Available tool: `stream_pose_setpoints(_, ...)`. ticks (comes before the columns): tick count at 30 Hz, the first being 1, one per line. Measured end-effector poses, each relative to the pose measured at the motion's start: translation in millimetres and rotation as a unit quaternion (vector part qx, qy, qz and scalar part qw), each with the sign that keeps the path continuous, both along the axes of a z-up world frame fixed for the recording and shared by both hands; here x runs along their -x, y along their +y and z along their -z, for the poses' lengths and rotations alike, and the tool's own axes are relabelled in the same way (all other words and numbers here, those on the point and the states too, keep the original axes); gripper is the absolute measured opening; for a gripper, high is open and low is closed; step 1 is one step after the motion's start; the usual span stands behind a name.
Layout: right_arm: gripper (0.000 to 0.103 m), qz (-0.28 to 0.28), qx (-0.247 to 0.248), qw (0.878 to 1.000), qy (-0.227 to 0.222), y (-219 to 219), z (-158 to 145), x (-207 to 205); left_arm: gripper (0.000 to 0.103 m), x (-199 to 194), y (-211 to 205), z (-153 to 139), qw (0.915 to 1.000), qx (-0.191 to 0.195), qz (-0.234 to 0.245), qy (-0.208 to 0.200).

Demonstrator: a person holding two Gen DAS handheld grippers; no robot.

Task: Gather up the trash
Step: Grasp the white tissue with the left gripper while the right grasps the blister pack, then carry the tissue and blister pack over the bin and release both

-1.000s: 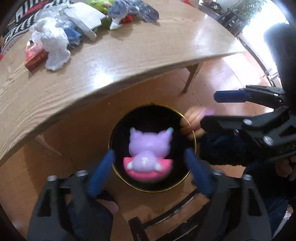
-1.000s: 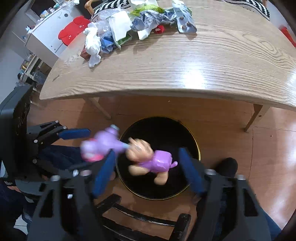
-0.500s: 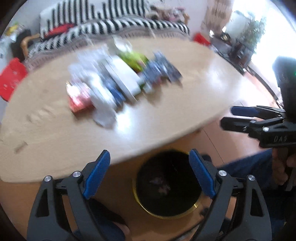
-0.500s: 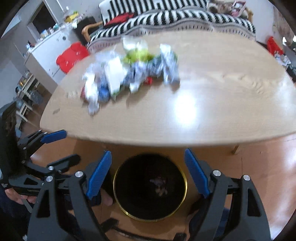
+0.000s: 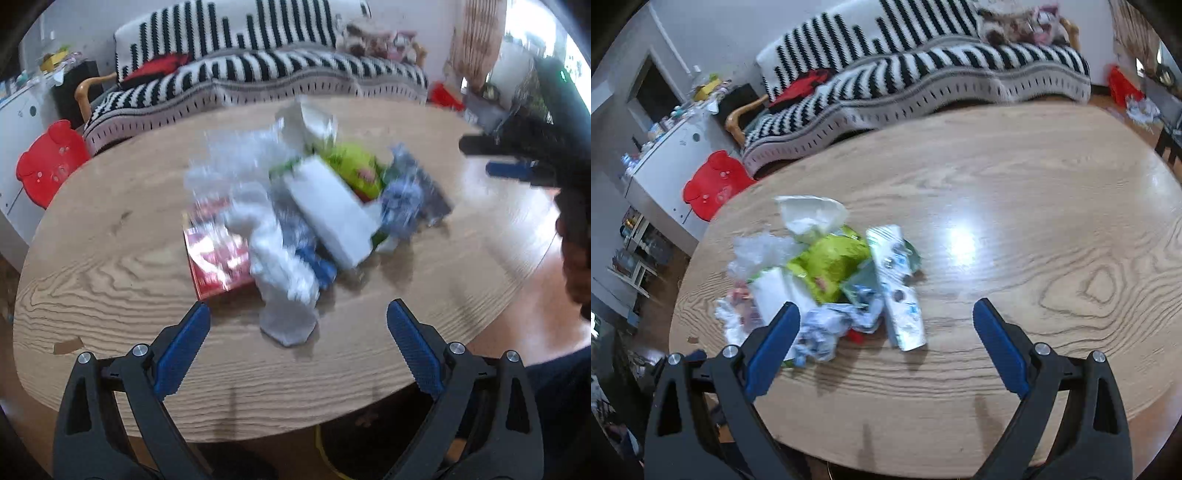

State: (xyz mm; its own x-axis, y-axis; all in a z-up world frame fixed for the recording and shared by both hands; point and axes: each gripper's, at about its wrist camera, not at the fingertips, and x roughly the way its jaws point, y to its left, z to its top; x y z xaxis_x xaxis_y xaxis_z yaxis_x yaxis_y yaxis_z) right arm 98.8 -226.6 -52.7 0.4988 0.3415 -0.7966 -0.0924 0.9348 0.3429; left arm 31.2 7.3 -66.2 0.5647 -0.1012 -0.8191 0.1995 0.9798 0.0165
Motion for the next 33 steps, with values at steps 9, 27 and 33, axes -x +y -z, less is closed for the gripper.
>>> stream_pose_setpoints(9,0.081,0.020,-0.021,0.998,0.056,-2.0,42.1,-27.2,0.093,-20.1,4.0,21.2,0.9995,0.011,-0.023,0.018)
stream_pose_setpoints(27,0.027,0.030,-0.015,0.999,0.007,3.6,12.5,-1.8,0.027,-4.6,-0.1,-1.2,0.9992,0.023,-0.032,-0.006)
stream_pose_setpoints(33,0.027,0.017,-0.012,1.000,-0.014,6.0,-6.0,22.2,0.027,8.7,-3.3,-16.2,0.9993,0.024,-0.020,-0.022)
